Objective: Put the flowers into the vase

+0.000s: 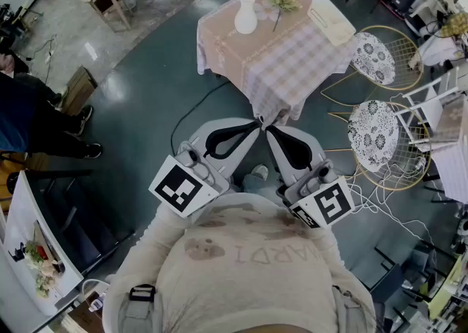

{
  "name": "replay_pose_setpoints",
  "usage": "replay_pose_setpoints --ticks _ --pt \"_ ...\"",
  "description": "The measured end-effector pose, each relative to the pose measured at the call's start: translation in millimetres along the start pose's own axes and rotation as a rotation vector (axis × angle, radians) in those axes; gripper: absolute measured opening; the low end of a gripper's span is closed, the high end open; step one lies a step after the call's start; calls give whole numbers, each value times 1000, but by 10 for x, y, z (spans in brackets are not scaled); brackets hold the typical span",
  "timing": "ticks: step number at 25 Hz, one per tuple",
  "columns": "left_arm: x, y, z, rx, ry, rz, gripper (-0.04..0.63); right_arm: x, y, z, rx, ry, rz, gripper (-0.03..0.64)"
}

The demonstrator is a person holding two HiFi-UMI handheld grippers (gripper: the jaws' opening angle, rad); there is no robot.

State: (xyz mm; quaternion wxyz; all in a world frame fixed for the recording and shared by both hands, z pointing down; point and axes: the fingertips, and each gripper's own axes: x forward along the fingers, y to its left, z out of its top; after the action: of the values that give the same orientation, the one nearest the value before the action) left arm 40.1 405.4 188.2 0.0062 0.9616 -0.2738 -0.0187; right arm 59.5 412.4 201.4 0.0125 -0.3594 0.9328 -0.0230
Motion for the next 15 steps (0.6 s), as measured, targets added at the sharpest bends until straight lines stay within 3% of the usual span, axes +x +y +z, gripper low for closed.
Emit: replay_pose_setpoints --ticks 15 --pt "-16 55 14 8 -10 1 0 59 4 39 -11 -7 6 26"
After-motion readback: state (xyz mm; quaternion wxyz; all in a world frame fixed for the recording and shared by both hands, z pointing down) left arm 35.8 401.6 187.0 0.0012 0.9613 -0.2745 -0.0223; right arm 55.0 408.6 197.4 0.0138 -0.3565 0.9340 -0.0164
